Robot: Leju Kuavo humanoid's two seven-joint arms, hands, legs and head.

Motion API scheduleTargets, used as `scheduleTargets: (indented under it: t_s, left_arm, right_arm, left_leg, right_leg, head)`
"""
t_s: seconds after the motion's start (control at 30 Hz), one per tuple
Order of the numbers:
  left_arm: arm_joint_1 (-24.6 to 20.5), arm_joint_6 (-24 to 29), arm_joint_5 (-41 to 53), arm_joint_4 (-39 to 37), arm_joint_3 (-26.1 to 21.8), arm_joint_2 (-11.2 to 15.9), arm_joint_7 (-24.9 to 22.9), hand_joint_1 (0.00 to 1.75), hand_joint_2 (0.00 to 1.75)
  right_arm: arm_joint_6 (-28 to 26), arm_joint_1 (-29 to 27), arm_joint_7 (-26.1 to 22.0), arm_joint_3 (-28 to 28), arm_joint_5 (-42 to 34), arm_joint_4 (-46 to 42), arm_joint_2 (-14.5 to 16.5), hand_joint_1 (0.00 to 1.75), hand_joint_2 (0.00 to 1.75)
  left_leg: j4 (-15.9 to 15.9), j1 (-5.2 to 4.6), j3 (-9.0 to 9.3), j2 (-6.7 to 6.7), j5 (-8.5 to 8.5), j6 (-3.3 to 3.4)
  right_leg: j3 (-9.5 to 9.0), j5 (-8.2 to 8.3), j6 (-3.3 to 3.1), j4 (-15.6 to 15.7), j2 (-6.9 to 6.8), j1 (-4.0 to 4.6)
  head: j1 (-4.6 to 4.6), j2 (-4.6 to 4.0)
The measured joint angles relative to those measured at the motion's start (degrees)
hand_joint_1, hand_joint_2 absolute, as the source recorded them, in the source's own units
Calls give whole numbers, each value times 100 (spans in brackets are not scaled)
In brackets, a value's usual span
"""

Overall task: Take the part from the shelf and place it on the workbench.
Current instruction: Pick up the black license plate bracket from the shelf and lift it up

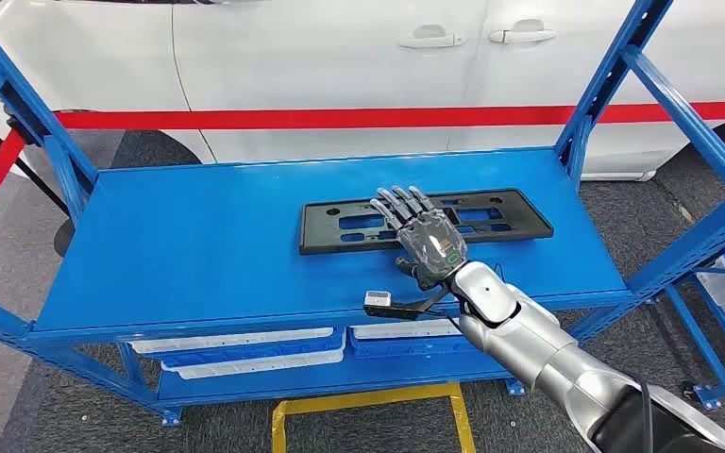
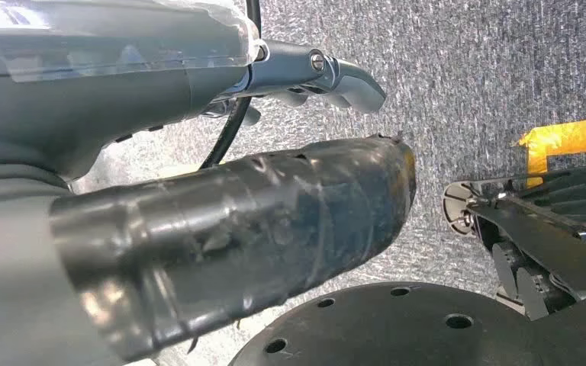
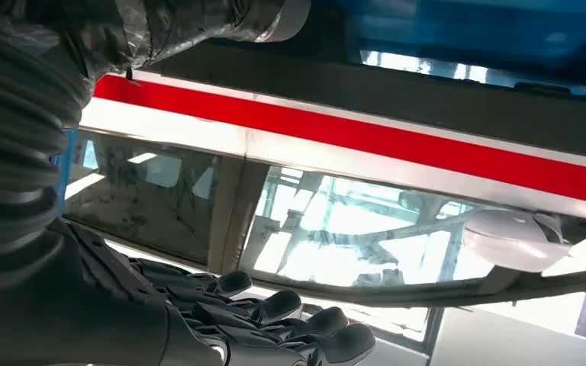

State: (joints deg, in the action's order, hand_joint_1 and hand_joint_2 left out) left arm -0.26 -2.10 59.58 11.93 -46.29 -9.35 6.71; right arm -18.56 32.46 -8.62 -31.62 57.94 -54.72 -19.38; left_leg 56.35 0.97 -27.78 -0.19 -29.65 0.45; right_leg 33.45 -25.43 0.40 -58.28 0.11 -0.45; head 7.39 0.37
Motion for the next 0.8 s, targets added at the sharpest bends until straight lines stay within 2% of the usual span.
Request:
scheduleTargets:
  t_s: [0.13, 0.33, 0.5, 0.53, 0.63, 0.67, 0.8]
  left_arm:
    - [-9, 0, 8, 0, 0, 0, -2, 0, 0]
    - [-34, 0, 42, -1, 0, 0, -7, 0, 0]
    - [-44, 8, 56, -2, 0, 0, -7, 0, 0]
    - [-48, 13, 59, -2, 0, 0, -8, 0, 0]
    - [-59, 27, 57, -2, 0, 0, -20, 0, 0]
    - [-60, 31, 53, -2, 0, 0, -28, 0, 0]
    - [-63, 37, 39, -2, 0, 0, -52, 0, 0]
  right_arm:
    - [-124, 162, 245, -28, 208, 366, 143, 0, 175]
    - [-235, 616, 504, -47, 392, 1580, 484, 0, 175]
    - [-164, 794, 843, -49, 581, 2282, 581, 0, 175]
    - [-120, 837, 981, -49, 657, 2412, 584, 37, 175]
    - [30, 962, 1330, -48, 815, 2780, 578, 168, 175]
    - [60, 984, 1364, -43, 818, 2874, 575, 175, 175]
    - [88, 1001, 1282, 23, 741, 3087, 568, 175, 175]
  left_leg:
    - [0, 0, 1, 2, 0, 0]
    - [1, 0, 7, 0, 1, 0]
    - [2, 0, 11, -1, 1, -1]
    - [2, -1, 13, -1, 1, -1]
    - [2, -1, 18, 0, 0, 0]
    - [2, -1, 21, 0, 0, 0]
    - [2, -2, 31, 1, -2, 1]
  right_leg:
    - [0, 0, 0, 0, 3, 0]
    - [-1, 0, 0, 0, -1, 0]
    - [1, 0, 0, 0, 0, 0]
    - [0, 0, 0, 1, 1, 0]
    - [-6, -1, 2, 4, 4, 1]
    - [-10, -2, 2, 5, 4, 1]
    - [-23, -2, 3, 7, 6, 0]
  head:
    - [0, 0]
    - [1, 0]
    - [0, 0]
    - [0, 0]
    - [1, 0]
    - [1, 0]
    - [1, 0]
